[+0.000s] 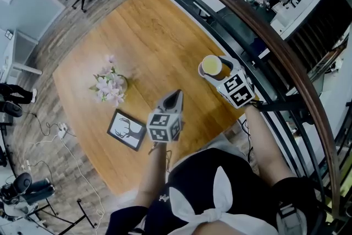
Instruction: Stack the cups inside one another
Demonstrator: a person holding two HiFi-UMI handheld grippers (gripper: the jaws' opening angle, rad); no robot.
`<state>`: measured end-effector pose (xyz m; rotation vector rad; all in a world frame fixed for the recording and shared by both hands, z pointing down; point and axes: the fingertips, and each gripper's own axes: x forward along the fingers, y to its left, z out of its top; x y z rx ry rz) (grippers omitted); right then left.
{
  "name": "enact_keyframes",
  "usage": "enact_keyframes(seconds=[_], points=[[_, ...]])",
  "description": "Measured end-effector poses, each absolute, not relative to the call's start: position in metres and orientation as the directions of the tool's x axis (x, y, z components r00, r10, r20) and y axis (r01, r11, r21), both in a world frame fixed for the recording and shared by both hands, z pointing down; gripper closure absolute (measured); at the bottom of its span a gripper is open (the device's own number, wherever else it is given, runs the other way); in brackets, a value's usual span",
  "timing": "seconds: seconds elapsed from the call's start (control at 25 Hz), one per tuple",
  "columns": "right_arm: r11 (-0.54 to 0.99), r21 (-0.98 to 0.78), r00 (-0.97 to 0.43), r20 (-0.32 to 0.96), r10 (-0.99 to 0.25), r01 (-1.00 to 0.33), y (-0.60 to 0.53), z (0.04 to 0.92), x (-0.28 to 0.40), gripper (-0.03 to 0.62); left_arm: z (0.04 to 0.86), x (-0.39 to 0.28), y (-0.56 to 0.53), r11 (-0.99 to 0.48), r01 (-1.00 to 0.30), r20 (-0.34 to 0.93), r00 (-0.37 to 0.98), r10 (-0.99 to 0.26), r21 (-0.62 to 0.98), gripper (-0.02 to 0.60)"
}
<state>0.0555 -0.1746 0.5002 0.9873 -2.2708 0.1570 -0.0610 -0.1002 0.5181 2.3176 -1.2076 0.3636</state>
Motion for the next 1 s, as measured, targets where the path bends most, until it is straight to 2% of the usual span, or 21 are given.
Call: enact_keyframes(seconds=[1.0], points=[[0.702, 0.088, -0.487, 0.66, -0.572, -0.707, -0.195, 0.553, 0.049, 0.263, 0.55, -0.073, -0.113, -0.466, -0.819, 0.488, 0.574, -0.658, 0.334, 0.572]])
